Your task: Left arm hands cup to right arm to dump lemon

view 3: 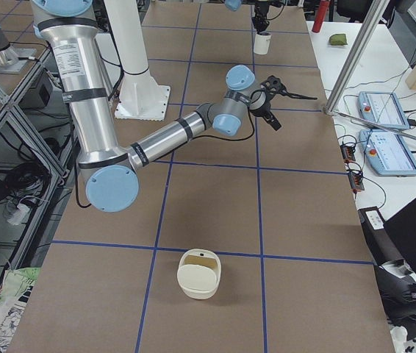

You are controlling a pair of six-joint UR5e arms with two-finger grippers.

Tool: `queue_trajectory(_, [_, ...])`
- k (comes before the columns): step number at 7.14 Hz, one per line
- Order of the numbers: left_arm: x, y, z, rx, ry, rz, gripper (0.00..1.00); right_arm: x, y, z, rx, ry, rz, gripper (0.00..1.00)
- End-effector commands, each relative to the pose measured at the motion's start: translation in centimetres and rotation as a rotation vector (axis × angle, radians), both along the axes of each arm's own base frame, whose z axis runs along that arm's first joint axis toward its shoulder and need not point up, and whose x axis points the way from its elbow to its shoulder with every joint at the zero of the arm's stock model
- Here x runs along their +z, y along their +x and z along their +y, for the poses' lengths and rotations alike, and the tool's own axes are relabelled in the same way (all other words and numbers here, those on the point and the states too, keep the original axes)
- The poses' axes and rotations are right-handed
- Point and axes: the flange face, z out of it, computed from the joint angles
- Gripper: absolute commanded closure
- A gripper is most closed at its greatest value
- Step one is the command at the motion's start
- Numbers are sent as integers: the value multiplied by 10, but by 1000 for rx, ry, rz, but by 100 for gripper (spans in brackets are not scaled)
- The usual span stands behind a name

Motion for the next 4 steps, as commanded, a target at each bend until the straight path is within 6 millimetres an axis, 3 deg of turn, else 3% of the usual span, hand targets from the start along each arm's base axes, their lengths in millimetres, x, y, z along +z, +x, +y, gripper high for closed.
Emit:
queue_trajectory(1, [-14,26,8,-58,-142,129,100,-71,-129,55,94,129,-137,1])
queue_trajectory(2, [-37,37,8,-27,-239,176,100,-89,-162,75,105,143,-165,1])
queue_trajectory(3, [-62,72,5,-5,-299,186,100,-104,-176,87,88,158,-184,1])
queue_trajectory(4, [-73,97,6,49,-326,191,100,-111,-191,101,63,171,-190,1])
